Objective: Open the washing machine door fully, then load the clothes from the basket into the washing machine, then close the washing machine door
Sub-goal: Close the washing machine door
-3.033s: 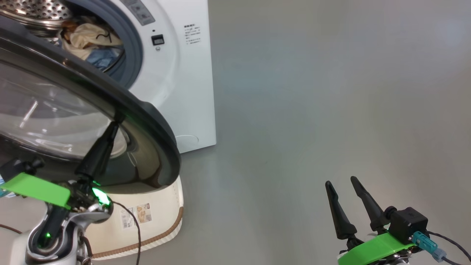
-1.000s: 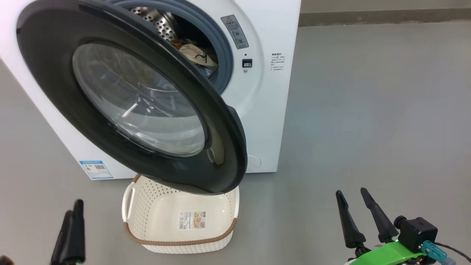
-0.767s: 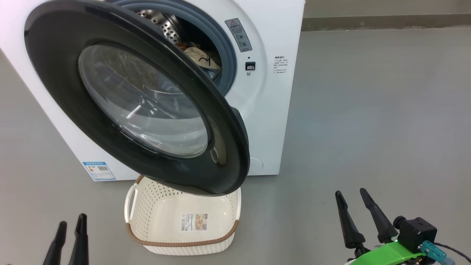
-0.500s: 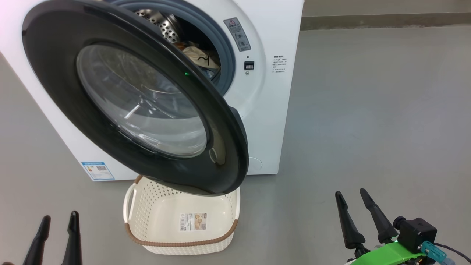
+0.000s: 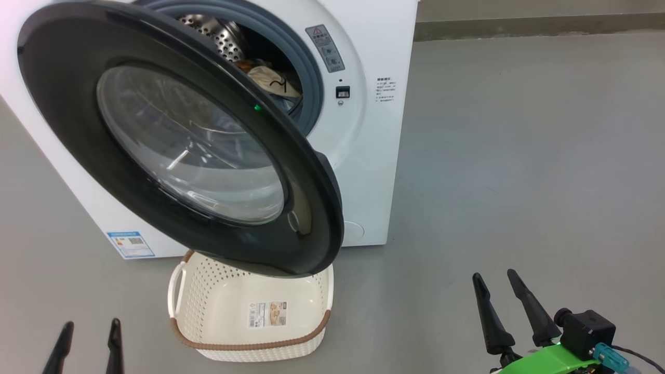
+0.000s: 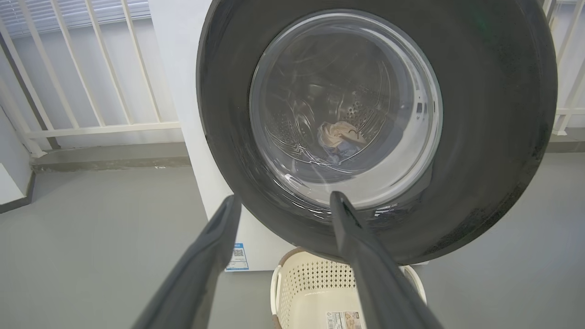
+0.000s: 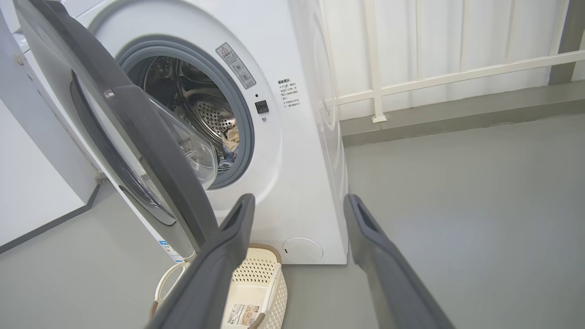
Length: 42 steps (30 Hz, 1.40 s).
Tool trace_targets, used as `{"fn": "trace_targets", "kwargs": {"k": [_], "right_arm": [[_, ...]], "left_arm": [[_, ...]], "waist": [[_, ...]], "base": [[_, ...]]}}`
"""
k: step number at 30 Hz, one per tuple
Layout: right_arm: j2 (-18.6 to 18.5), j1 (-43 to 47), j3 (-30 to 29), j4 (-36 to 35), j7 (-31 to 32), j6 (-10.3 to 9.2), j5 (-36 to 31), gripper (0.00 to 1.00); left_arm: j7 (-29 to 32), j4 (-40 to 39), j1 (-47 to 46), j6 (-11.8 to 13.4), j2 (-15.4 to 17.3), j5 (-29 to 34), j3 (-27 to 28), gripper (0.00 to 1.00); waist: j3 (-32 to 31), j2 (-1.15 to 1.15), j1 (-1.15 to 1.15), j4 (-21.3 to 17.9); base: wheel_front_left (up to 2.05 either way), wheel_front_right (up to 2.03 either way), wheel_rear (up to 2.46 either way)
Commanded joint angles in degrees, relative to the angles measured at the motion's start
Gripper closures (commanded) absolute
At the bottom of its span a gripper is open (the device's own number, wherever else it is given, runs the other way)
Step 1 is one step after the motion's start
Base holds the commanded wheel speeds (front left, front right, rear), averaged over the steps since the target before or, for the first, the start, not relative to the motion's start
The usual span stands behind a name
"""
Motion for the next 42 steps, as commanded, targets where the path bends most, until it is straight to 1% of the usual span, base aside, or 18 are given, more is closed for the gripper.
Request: {"fn": "trace_targets", "kwargs": {"k": [1, 5, 10, 32, 33, 34, 35, 37, 39, 42], "right_arm": [[-0.17, -0.51, 1.5, -1.21, -0.28, 0.35, -0.3, 0.0], [-0.17, -0.53, 1.53, -1.15, -0.28, 0.35, -0.5, 0.0], [-0.17, -0.55, 1.54, -1.02, -0.28, 0.35, -0.64, 0.0], [-0.17, -0.54, 1.31, -0.18, -0.28, 0.35, -0.82, 0.0], [-0.17, -0.48, 1.27, 0.01, -0.28, 0.35, -0.73, 0.26], [-0.17, -0.45, 1.12, 0.23, -0.28, 0.35, -0.87, 0.69], [-0.17, -0.42, 0.98, 0.46, -0.28, 0.35, -0.87, 1.0], [-0.17, -0.55, 0.63, 0.3, -0.28, 0.35, -0.41, 1.0], [-0.17, -0.77, -0.04, -1.32, -0.28, 0.35, -0.13, 1.0], [-0.17, -1.31, 0.35, -6.77, -0.28, 0.35, 1.27, 1.0]], "left_arm": [[-0.52, -0.47, -0.59, -0.06, 0.25, 1.62, 2.22, 0.0], [-0.52, 0.42, -0.55, -0.1, -0.97, 2.86, 2.52, 0.0], [-0.52, 1.26, -0.74, -0.13, -1.53, 3.22, 2.62, 0.0], [-0.52, 1.83, -1.29, -0.18, -1.6, 3.01, 2.15, 0.0], [-0.52, 1.82, -1.31, -0.18, -1.59, 2.99, 2.15, 0.0], [-0.52, 1.81, -1.33, -0.18, -1.58, 2.95, 2.14, 0.0], [-0.52, 1.82, -1.35, -0.18, -1.57, 2.89, 2.13, 0.0], [-0.52, 1.83, -1.39, -0.18, -1.58, 2.65, 2.15, 0.0], [-0.52, 1.7, -1.35, -0.18, -1.62, 2.54, 2.22, 0.0], [-0.52, 1.44, -1.31, -0.18, -1.72, 2.39, 2.38, 0.0]], "waist": [[-0.04, 0.0, 0.0, -0.05], [-0.03, 0.0, 0.0, -0.09], [-0.09, 0.0, 0.0, -0.17], [-0.59, 0.0, 0.0, -0.26], [-0.61, 0.0, 0.0, -0.25], [-0.64, 0.0, 0.0, -0.24], [-0.67, 0.0, 0.0, -0.22], [-0.71, 0.0, 0.0, -0.23], [-0.69, 0.0, 0.0, -0.25], [-0.53, 0.0, 0.0, -0.23]], "base": [[0.0, 0.0, 0.0], [0.0, 0.0, 0.0], [0.0, 0.0, 0.0], [0.0, 0.0, 0.0], [0.0, 0.0, 0.0], [0.0, 0.0, 0.0], [0.0, 0.0, 0.0], [0.0, 0.0, 0.0], [0.0, 0.0, 0.0], [0.0, 0.0, 0.0]]}}
